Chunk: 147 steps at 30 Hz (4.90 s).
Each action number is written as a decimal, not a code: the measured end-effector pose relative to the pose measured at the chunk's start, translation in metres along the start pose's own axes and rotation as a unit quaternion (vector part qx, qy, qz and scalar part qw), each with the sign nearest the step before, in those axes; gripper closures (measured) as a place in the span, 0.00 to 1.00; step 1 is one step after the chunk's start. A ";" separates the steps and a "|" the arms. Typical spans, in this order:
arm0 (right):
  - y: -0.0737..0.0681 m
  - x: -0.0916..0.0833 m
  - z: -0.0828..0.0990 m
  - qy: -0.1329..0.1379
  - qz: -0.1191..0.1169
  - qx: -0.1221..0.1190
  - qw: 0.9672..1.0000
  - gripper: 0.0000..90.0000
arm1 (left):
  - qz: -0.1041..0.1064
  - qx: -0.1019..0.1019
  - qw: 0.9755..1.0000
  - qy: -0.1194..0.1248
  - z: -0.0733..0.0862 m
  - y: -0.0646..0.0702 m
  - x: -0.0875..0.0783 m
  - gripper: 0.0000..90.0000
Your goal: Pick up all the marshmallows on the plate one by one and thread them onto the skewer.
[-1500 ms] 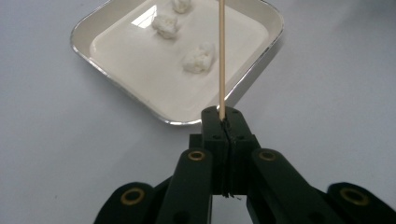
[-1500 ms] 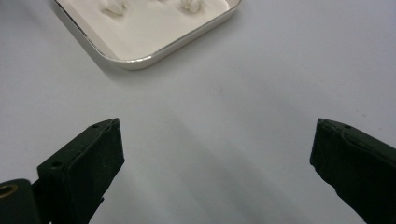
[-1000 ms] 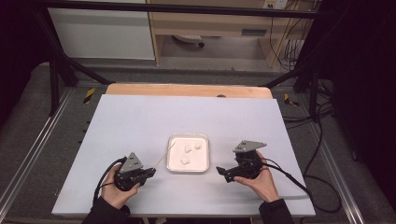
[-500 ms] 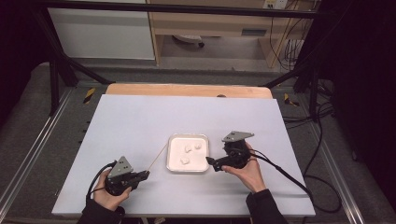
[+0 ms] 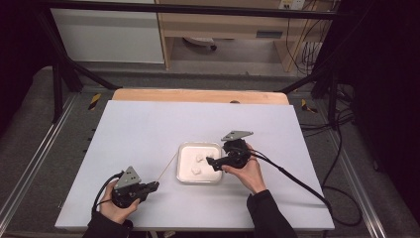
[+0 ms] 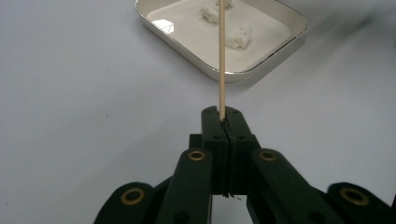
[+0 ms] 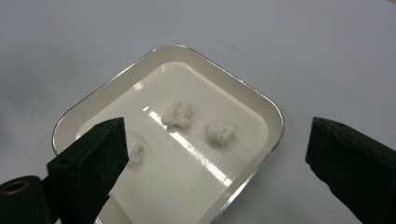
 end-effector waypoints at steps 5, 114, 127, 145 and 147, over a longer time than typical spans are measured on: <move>0.002 0.014 -0.005 -0.010 -0.003 -0.003 1.000 0.20 | 0.002 -0.002 1.000 0.004 0.000 -0.001 0.000 0.98; -0.030 -0.051 -0.008 0.192 -0.201 0.113 0.954 0.84 | 0.031 0.015 0.997 0.064 -0.021 0.065 0.033 0.98; -0.035 -0.045 -0.004 0.189 -0.207 0.114 0.953 0.88 | 0.023 0.012 0.998 0.062 -0.020 0.065 0.033 0.99; -0.041 -0.042 -0.001 0.178 -0.213 0.108 0.955 0.90 | 0.018 0.012 0.998 0.055 -0.020 0.067 0.033 0.99; -0.041 -0.042 -0.001 0.178 -0.213 0.108 0.955 0.90 | 0.017 0.012 0.998 0.055 -0.020 0.067 0.033 0.99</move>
Point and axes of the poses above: each handheld gripper's, and its own axes: x roughly forward along the jaws, z roughly out of its underside, y roughly to its right, the point moved 2 cm from there along x, roughly forward along the jaws, and after that the axes turned 5 degrees about -z, right-handed, at the moved point
